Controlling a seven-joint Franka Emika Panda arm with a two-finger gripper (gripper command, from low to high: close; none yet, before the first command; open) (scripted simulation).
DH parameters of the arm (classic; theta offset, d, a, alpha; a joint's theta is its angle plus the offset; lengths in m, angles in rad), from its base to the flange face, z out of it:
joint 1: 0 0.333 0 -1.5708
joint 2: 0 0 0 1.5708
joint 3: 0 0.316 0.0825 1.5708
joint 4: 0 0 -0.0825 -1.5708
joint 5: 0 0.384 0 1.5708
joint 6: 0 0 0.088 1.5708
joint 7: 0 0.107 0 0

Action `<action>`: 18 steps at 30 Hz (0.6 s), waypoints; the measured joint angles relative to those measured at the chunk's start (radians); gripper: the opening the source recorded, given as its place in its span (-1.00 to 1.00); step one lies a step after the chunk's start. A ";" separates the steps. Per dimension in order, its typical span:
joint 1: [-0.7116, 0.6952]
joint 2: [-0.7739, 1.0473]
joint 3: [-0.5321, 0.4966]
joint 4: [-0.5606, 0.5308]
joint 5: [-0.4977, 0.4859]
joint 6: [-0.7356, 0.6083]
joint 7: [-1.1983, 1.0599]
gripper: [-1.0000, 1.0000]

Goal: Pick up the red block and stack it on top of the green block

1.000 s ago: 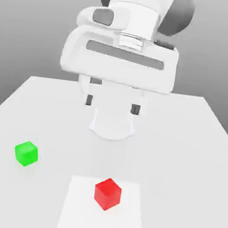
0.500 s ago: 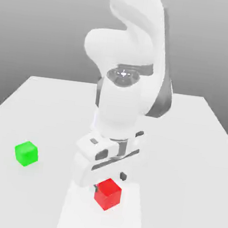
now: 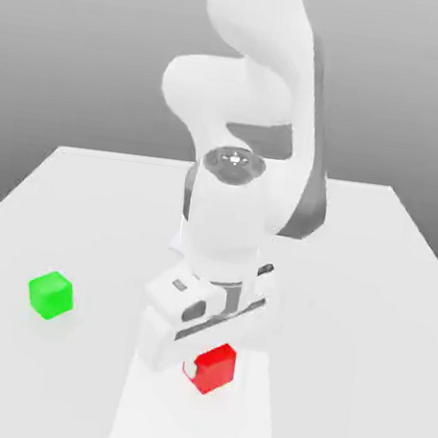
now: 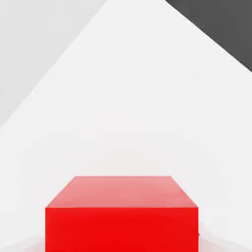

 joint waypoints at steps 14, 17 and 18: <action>-0.196 -0.176 -0.153 -0.050 -0.160 -0.134 0.181 -1.00; -0.249 -0.202 -0.186 -0.059 -0.185 -0.148 0.220 -1.00; -0.266 -0.211 -0.199 -0.063 -0.191 -0.152 0.231 -1.00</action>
